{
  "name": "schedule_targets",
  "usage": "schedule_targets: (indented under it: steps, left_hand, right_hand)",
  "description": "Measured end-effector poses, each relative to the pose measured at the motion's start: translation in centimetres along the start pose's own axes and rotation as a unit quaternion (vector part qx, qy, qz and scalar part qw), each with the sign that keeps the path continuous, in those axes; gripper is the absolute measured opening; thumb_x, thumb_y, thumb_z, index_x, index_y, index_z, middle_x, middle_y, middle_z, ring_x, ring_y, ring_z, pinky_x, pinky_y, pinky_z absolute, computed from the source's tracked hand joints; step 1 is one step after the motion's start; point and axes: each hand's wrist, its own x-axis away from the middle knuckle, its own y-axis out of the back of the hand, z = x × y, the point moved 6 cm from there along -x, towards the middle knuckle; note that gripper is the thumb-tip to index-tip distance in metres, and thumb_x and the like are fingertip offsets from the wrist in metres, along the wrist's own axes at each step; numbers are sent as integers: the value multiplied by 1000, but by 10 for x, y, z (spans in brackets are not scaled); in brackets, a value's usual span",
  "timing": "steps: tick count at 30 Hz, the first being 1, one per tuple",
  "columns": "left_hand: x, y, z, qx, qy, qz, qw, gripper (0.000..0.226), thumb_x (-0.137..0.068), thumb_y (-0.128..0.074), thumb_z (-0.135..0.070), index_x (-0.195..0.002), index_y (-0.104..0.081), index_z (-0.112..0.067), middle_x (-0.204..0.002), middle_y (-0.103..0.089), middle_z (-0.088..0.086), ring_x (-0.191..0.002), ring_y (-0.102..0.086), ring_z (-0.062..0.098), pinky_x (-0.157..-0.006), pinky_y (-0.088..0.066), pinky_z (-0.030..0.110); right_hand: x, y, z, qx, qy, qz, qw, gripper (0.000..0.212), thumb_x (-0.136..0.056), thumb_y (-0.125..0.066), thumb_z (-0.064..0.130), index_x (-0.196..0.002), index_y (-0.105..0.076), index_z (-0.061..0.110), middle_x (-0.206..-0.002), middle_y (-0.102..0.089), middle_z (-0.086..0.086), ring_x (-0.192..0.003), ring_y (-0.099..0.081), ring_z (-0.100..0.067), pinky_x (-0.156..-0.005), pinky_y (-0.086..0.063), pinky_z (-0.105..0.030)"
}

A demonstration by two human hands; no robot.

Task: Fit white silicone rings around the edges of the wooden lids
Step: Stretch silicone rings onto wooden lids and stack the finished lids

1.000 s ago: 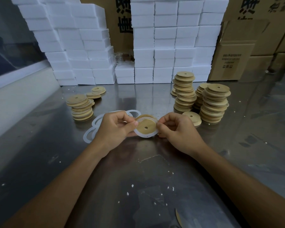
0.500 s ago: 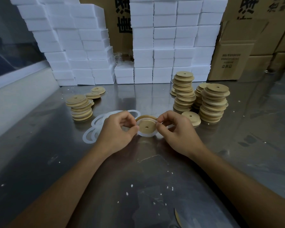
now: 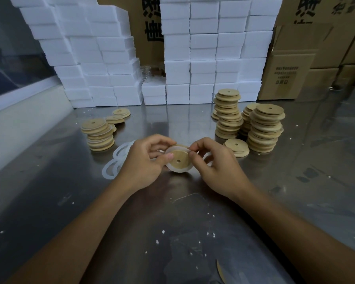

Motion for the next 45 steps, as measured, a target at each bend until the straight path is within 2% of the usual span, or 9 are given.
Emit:
schedule_targets:
  steps: [3,6,12,20,24,33,37,42,45]
  left_hand:
    - [1,0,-4,-13,-27,-12,999,23,-85,-73,-14,-100,-69,-31,-97,-72,-10,-91,-70,9,-72,-58,23]
    - [2,1,-13,-43,-67,-40,996,18,-88,-70,-17,-89,-69,-35,-89,-71,-17,-87,-69,8,-73,-57,24]
    - [2,2,-16,-71,-97,-51,991,25,-87,-70,-13,-79,-65,-36,-86,-71,-12,-82,-70,18,-73,-58,37]
    - [10,2,-32,-174,-210,-42,961,9,-85,-71,-13,-94,-75,-14,-93,-73,-2,-84,-68,14,-72,-53,13]
    - [12,1,-35,-178,-233,-39,955,16,-84,-74,-13,-99,-75,-11,-95,-72,-3,-82,-67,10,-68,-56,16]
    - [8,1,-27,-147,-163,-58,974,5,-82,-77,-15,-84,-72,-16,-91,-74,-3,-83,-71,10,-67,-61,30]
    - [6,1,-22,-141,-129,-54,980,9,-81,-77,-18,-80,-69,-19,-90,-74,-5,-82,-71,10,-69,-61,32]
    - [1,6,-13,-81,-66,-48,993,22,-79,-79,-14,-69,-68,-30,-86,-74,-8,-84,-71,16,-77,-59,45]
    - [1,10,-9,-52,-38,-57,996,29,-79,-79,-9,-66,-66,-32,-84,-73,-14,-78,-71,14,-76,-60,41]
  right_hand:
    - [0,1,-2,-21,-14,-8,1000,4,-94,-62,16,-96,-66,15,-88,-65,14,-84,-61,-3,-65,-49,-13]
    - [0,1,-1,-15,-12,-6,1000,4,-94,-63,18,-96,-66,14,-86,-65,13,-84,-62,-1,-66,-49,-13]
    - [1,3,1,4,-13,-11,1000,4,-92,-65,19,-92,-68,16,-83,-67,11,-82,-63,-2,-66,-52,-16]
    - [1,0,2,20,-5,6,1000,5,-93,-64,20,-94,-68,17,-86,-68,7,-80,-64,-7,-68,-55,-25]
    - [1,0,2,18,-2,0,1000,5,-94,-63,19,-95,-67,16,-86,-67,6,-81,-63,-7,-68,-55,-24]
    - [1,3,4,11,3,-9,1000,6,-93,-64,17,-95,-68,13,-84,-66,13,-82,-62,-5,-67,-55,-26]
    - [0,2,3,11,4,-1,1000,6,-93,-64,18,-95,-67,13,-85,-66,13,-81,-63,-6,-67,-55,-28]
    - [1,0,-1,6,-9,10,1000,3,-93,-65,22,-93,-66,19,-85,-67,16,-80,-64,-6,-66,-55,-25]
    - [1,-2,-8,3,-39,18,999,3,-94,-64,26,-92,-63,24,-85,-67,16,-77,-65,-6,-64,-55,-26]
